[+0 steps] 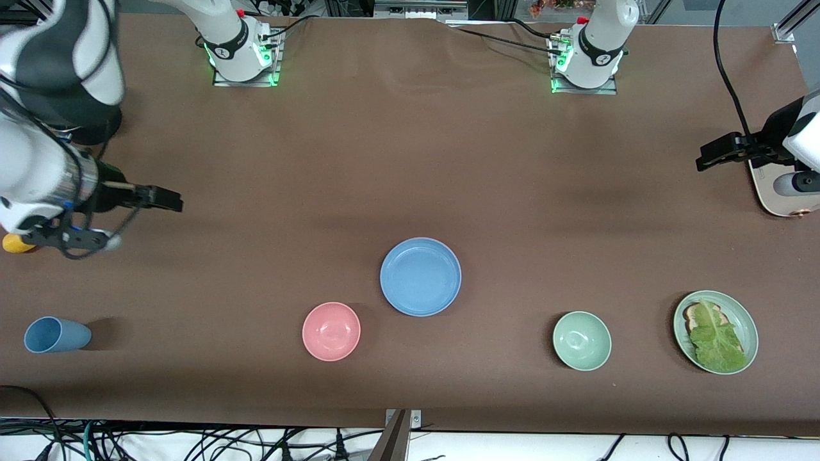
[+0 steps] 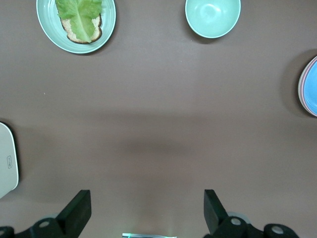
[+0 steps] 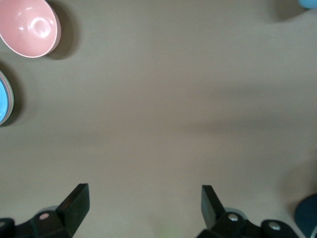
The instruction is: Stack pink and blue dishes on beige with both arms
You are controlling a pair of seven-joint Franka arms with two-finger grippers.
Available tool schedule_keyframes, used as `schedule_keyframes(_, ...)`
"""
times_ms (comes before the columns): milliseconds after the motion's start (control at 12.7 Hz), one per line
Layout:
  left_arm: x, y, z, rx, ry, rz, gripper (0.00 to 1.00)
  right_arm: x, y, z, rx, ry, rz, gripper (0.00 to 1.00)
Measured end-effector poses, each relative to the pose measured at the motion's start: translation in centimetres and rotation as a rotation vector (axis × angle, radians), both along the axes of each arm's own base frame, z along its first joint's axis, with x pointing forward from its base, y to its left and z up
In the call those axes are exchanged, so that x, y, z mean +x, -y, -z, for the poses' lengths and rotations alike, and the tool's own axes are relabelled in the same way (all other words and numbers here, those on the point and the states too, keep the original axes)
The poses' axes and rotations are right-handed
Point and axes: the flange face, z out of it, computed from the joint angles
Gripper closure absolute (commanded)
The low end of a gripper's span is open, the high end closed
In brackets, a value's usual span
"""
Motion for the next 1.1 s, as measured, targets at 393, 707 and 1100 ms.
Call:
schedule_keyframes(393,0.0,0.2,-0.1,0.0,0.002,0.004,0.0,-5.9,4.5,-5.4,-0.015,0.05,0.01,0.0)
schedule_keyframes(707,0.0,0.4,-0.1,-0.001,0.003,0.007,0.0,-8.6,6.0,-2.9,-0.01,0.09,0.04,0.0)
schedule_keyframes(1100,0.0,0.4,-0.1,-0.003,0.003,0.013,0.0,-8.5,6.5,-3.5,-0.019,0.101,0.045,0.0)
